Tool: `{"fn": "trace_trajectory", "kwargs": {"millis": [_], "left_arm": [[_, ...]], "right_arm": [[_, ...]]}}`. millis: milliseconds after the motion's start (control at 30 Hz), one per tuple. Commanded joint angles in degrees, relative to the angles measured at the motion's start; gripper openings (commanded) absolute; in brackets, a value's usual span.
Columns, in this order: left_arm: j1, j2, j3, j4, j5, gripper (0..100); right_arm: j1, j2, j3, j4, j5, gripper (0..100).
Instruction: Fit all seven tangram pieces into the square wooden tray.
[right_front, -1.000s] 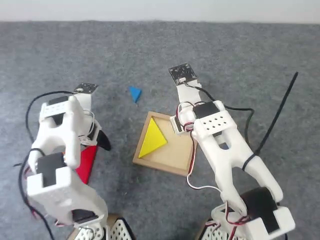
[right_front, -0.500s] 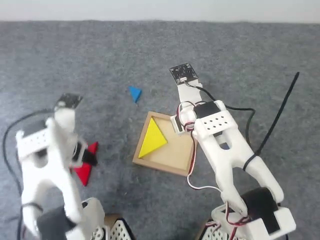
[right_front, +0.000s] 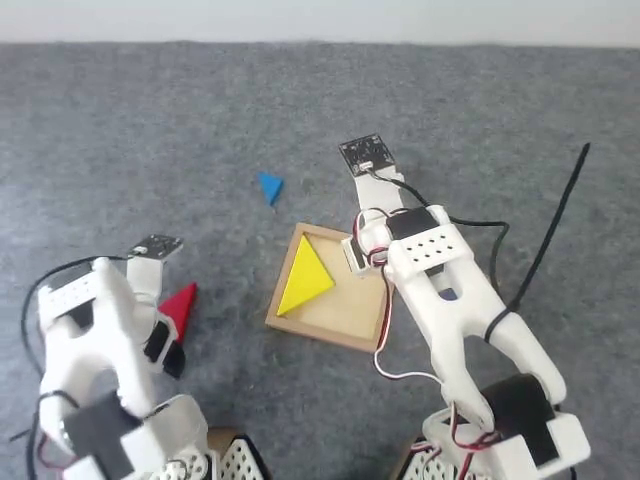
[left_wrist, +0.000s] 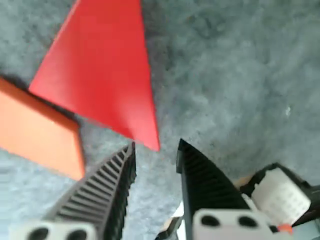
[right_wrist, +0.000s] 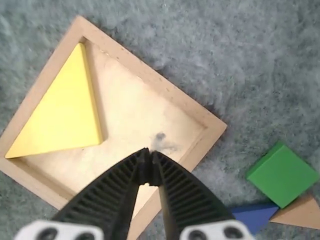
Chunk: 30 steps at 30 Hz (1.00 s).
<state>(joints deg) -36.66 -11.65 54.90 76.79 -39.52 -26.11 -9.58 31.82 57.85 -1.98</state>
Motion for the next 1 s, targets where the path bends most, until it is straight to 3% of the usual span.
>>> {"fn": "trace_trajectory", "kwargs": {"millis": [0, 100, 233, 433, 533, 767, 867, 967], "left_arm": [[0.3, 4.2, -0.9, -4.5, 4.5, 13], [1.5, 6.8, -3.4, -5.5, 5.5, 12], [8.0, 6.2, -4.8, -6.8, 6.9, 4], [22.0, 5.5, -5.1, -10.5, 19.4, 3], [27.1, 5.5, -8.4, -7.6, 22.4, 3], [29.0, 5.5, -20.9, 2.9, 24.1, 3], [29.2, 6.1, -23.7, 1.2, 27.4, 3], [31.6, 6.2, -22.8, -6.5, 34.4, 3]], "right_arm": [[0.4, -4.0, -0.5, 0.0, 0.0, 1.1], [0.4, -3.9, -0.5, 0.0, 0.0, 1.1], [0.3, -3.8, -0.5, 0.0, 0.0, 1.1], [0.4, -3.9, -0.5, 0.0, 0.0, 1.1], [0.3, -3.4, -0.5, 0.0, 0.0, 1.1], [0.3, -3.4, -0.5, 0.0, 0.0, 1.1], [0.3, -3.4, -0.5, 0.0, 0.0, 1.1], [0.3, -3.4, -0.5, 0.0, 0.0, 1.1]]}}
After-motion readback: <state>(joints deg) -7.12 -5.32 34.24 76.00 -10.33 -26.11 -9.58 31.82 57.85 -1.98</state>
